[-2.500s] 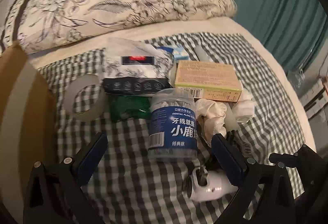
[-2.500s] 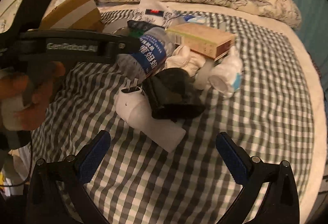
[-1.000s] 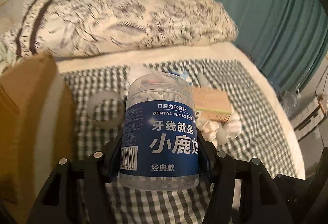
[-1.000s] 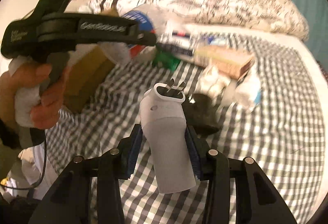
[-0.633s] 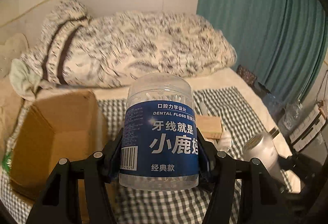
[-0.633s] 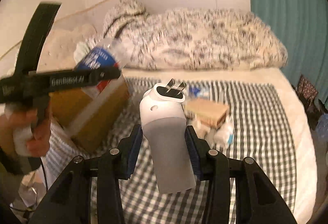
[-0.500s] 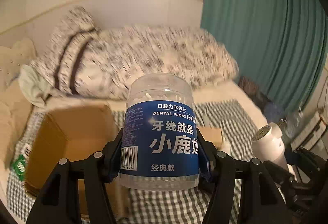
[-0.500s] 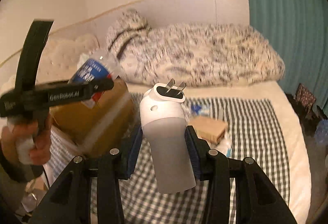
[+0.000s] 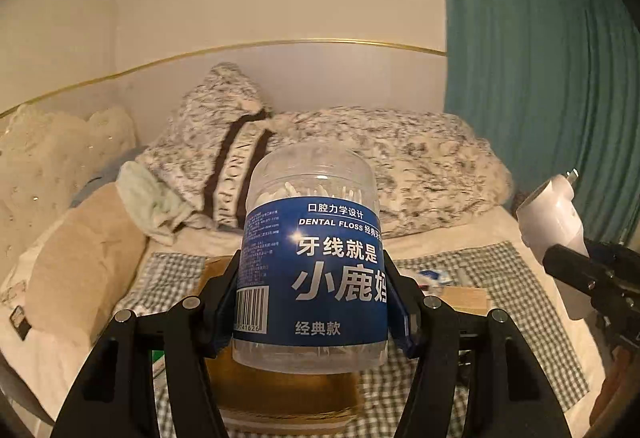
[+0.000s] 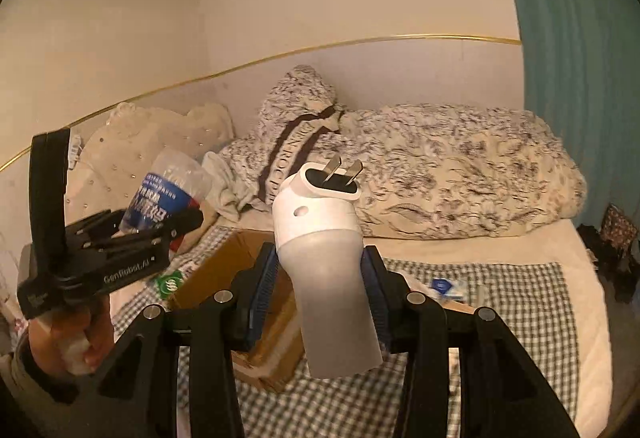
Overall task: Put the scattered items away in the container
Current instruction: 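Carry the floss jar and plug adapter with both grippers over the cardboard box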
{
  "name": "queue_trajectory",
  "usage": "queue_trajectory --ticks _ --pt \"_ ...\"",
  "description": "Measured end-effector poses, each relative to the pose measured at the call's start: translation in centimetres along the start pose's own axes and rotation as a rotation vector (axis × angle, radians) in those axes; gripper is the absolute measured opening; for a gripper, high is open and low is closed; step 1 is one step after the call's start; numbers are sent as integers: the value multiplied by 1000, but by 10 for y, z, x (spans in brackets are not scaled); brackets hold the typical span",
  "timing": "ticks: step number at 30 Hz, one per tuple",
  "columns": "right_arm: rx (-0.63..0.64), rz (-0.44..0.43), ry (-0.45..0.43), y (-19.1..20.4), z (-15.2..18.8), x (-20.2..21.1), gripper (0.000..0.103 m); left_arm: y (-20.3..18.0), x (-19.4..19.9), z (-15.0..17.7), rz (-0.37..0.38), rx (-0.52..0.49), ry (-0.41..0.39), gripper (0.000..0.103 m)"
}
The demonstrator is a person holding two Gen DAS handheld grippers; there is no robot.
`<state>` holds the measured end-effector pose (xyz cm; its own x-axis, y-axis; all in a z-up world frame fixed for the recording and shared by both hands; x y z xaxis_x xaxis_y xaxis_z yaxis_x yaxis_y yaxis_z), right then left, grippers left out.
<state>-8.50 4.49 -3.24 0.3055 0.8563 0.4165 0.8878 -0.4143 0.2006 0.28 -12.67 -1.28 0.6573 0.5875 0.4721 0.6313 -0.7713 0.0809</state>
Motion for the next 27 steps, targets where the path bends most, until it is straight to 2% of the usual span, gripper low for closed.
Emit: queue_trajectory --ticks 8,13,27 --pt "-4 -23 32 29 0 -40 43 52 -13 8 -89 15 25 63" --pt "-16 -26 57 35 4 -63 43 69 -27 17 -112 20 58 63" --pt "-23 -28 176 38 27 -134 43 77 -97 59 -86 13 218 63"
Point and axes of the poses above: each gripper's, at about its wrist camera, not at the fingertips, and x roughly against the way its jaws point, y to its left, z to its underside, the point moved 7 cm from there along -x, roughly the way its jaws point, and after that the axes turned 8 degrees about -z, right-handed, at the moved point
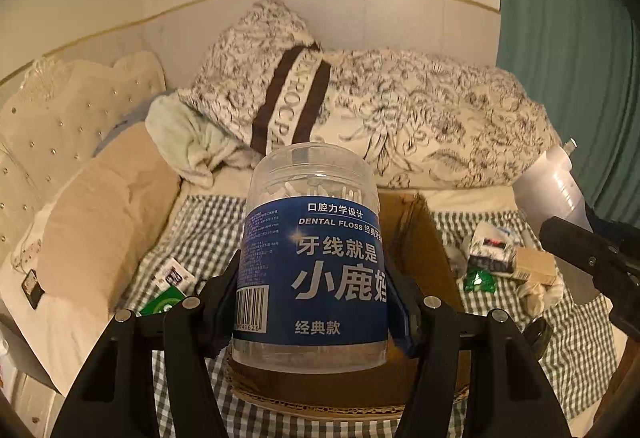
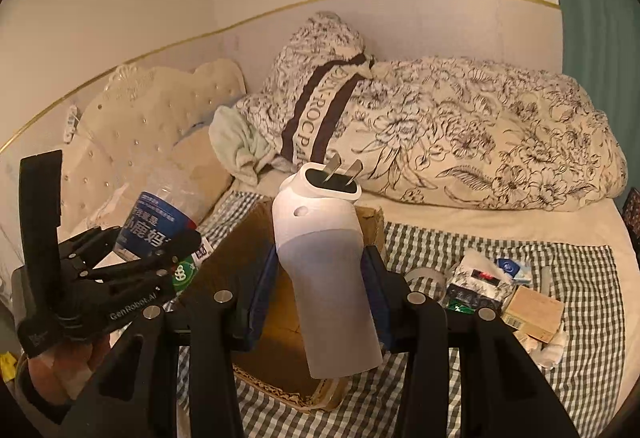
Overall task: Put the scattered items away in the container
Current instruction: 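Carry the floss jar and plug adapter with both grippers over the cardboard box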
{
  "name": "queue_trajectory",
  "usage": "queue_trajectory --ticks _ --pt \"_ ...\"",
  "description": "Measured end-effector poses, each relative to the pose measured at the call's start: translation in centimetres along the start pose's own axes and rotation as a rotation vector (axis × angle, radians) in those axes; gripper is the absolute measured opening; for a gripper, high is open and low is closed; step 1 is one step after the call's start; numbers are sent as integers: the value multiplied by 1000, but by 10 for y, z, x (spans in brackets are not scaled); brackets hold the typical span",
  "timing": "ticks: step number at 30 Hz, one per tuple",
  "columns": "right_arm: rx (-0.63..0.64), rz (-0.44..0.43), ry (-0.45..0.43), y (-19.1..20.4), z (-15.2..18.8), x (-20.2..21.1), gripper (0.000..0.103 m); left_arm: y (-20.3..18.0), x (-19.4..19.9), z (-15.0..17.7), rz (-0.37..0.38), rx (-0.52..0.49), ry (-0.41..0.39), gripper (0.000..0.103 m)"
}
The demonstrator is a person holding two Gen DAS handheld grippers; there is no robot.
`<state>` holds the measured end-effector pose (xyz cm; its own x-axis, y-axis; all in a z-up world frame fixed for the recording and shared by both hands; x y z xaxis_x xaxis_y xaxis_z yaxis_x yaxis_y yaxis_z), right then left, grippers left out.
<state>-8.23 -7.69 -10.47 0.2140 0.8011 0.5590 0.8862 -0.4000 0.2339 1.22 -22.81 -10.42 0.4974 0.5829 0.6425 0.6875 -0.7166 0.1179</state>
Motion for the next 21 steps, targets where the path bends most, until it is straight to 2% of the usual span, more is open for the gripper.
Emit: queue_trajectory --ticks 15,21 --pt "-1 10 173 1 28 -82 43 3 -70 37 -3 -20 184 63" --pt "46 45 271 3 47 -114 43 3 -91 57 1 -39 269 63"
Point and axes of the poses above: each gripper's, at about its wrist camera, not at the fingertips, and x roughly against the way its jaws point, y to its left, z to its underside, the point moved 7 cm from there along -x, roughly the way its jaws point, and after that the axes turned 8 degrees about -z, right-handed, at the moved point
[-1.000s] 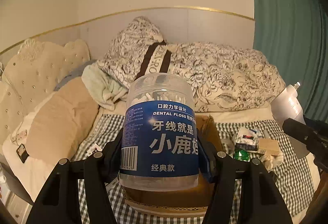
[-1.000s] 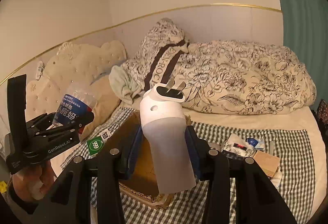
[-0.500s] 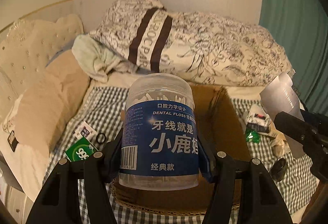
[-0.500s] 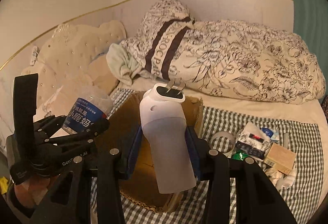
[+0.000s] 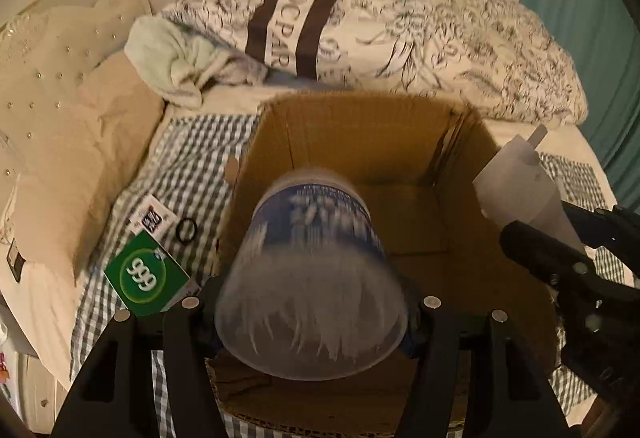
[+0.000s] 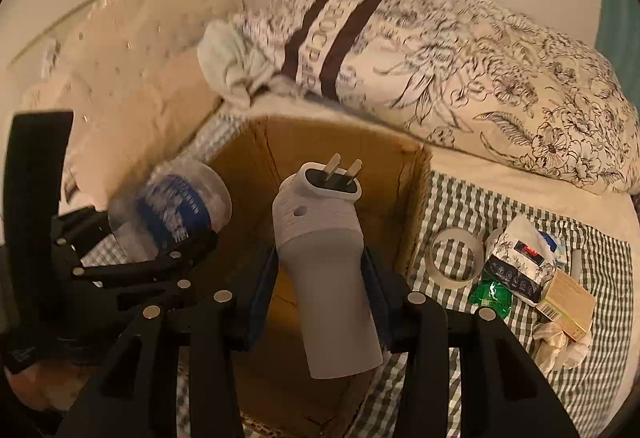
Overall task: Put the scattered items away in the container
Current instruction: 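Carry the floss jar and plug adapter with both grippers over the cardboard box, then open both grippers to drop the floss jar and plug adapter into the box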
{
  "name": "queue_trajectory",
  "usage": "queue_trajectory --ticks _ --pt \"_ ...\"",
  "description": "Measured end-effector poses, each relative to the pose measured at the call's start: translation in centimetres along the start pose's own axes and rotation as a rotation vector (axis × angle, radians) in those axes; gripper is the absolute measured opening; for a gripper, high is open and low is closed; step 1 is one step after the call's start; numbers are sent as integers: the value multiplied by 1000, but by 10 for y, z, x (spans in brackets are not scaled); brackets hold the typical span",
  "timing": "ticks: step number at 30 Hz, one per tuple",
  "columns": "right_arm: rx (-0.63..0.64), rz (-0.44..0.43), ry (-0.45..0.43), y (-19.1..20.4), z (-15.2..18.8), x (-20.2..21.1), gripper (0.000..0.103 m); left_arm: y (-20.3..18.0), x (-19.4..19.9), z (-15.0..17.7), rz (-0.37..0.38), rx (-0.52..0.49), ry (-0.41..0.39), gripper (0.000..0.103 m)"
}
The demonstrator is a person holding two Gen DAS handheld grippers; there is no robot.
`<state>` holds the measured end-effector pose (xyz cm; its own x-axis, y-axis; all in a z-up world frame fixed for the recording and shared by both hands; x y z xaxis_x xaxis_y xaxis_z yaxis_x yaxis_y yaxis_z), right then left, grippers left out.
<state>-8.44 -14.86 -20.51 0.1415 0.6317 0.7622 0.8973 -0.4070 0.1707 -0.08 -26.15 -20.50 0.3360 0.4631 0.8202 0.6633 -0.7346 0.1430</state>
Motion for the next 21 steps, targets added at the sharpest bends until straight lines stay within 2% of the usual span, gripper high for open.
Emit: queue_trajectory --ticks 12,14,15,16,19,21 --pt "12 14 108 5 18 -32 43 8 -14 9 -13 -2 40 65" --pt "14 12 117 7 19 -34 43 9 -11 8 -22 -1 28 70" --pt "15 14 117 7 19 -34 43 10 -9 6 -27 0 20 77" --pt "16 17 113 7 18 -34 44 12 -6 4 -32 3 9 80" --pt "31 36 70 11 12 -25 46 17 5 -2 -35 20 -22 82" --pt "47 58 33 12 7 -16 54 21 13 -6 -37 34 -40 82"
Point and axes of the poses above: each gripper's, at about its wrist camera, not at the fingertips, and x roughly against the way its jaws point, y to its left, z to its underside, the point moved 7 cm from there along -x, roughly the way its jaws point, and after that the axes turned 8 degrees about -z, right-handed, at the moved point
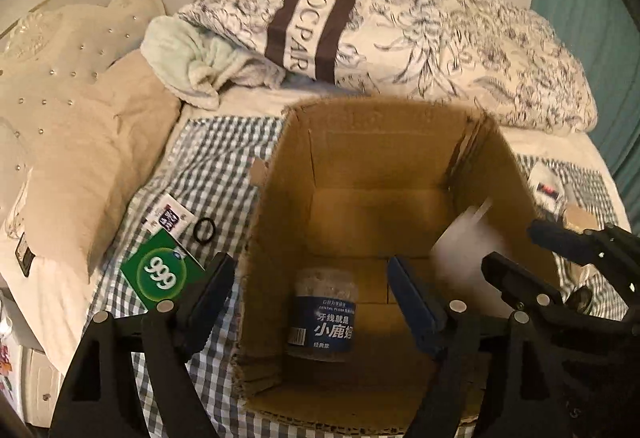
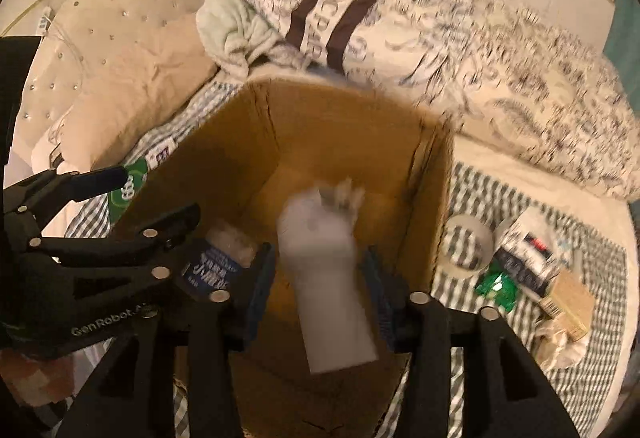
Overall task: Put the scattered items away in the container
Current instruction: 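Open both grippers to drop the floss jar and plug adapter into the box, then move both grippers back toward the scattered items on the sheet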
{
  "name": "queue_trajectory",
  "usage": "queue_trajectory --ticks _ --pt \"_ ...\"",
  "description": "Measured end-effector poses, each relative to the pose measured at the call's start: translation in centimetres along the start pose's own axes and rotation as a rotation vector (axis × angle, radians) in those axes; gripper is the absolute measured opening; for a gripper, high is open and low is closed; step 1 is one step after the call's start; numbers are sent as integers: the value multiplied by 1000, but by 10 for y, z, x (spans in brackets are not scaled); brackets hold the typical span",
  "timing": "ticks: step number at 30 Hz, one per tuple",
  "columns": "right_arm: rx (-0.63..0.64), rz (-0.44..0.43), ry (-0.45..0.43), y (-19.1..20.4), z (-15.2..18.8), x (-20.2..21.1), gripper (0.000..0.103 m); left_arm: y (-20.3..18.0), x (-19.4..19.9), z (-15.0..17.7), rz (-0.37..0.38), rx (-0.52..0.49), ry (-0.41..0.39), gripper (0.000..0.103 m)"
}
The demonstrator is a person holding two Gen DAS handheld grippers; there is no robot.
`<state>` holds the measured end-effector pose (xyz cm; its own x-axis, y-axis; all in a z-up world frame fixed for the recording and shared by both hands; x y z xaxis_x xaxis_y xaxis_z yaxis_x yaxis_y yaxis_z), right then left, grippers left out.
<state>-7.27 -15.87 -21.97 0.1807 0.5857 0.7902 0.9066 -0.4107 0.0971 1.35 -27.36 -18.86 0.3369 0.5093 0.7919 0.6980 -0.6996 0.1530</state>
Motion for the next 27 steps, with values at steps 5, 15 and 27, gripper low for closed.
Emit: queue_trajectory --ticks 5,15,27 --pt "13 23 -82 2 -13 28 61 5 22 -10 -4 29 -51 82" --pt "-35 24 -210 -7 -24 82 61 5 71 -25 3 76 -168 87" --pt "-51 58 -337 -24 -19 152 69 -14 133 -39 19 92 -296 94"
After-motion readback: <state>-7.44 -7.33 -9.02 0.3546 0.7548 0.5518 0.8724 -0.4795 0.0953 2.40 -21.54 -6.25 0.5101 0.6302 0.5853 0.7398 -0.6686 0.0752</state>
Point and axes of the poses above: each gripper's, at about its wrist camera, not at the fingertips, and x roughly against the way its jaws point, y to its left, z to its underside, the point moved 7 cm from there along -x, roughly the way its jaws point, and after that the axes turned 8 degrees about -z, right-handed, at the moved point
